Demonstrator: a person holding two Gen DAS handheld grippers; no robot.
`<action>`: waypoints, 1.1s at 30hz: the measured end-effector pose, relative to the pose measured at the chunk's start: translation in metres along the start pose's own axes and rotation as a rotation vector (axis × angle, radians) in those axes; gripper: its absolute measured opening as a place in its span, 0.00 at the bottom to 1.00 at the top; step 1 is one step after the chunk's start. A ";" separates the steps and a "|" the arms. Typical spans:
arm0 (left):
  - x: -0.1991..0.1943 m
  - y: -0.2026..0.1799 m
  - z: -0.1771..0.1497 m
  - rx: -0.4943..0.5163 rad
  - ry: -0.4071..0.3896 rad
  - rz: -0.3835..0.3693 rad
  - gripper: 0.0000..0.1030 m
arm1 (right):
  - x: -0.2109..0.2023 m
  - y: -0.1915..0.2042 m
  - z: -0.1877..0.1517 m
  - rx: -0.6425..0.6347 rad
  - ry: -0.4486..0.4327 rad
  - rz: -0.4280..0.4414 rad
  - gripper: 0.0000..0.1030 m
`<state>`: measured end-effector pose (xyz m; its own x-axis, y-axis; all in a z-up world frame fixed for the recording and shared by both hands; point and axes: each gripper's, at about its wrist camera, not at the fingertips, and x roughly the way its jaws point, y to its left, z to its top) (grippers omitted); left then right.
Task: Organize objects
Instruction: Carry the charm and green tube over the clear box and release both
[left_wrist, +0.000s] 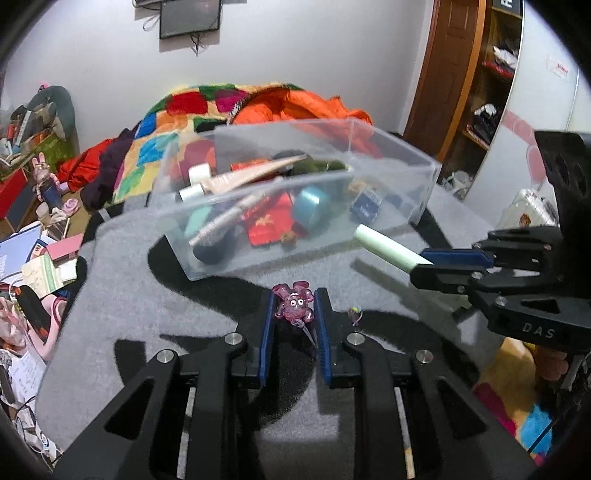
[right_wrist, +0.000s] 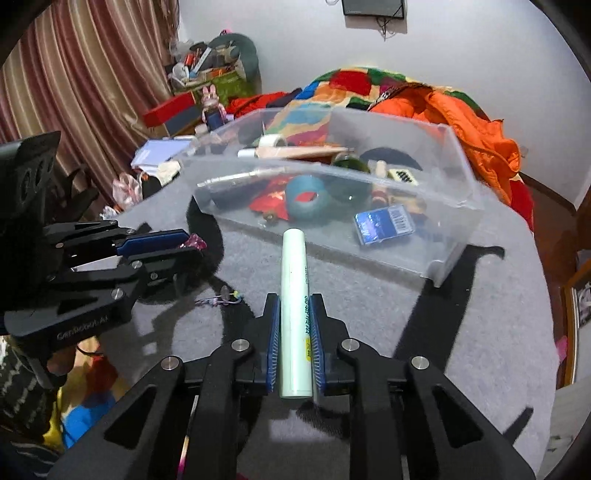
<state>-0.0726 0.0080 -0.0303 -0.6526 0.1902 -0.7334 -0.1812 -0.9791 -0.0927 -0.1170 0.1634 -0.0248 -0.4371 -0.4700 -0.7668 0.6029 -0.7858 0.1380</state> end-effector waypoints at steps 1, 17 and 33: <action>-0.005 0.000 0.002 -0.006 -0.012 -0.002 0.20 | -0.005 0.001 0.001 0.001 -0.015 0.001 0.14; -0.062 0.004 0.048 -0.003 -0.190 0.051 0.20 | -0.052 -0.004 0.046 0.026 -0.217 -0.021 0.14; -0.060 0.015 0.120 -0.011 -0.287 0.051 0.20 | -0.025 -0.034 0.096 0.118 -0.243 -0.028 0.14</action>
<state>-0.1246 -0.0089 0.0930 -0.8425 0.1517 -0.5170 -0.1356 -0.9884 -0.0689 -0.1906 0.1629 0.0497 -0.6084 -0.5184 -0.6009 0.5121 -0.8349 0.2018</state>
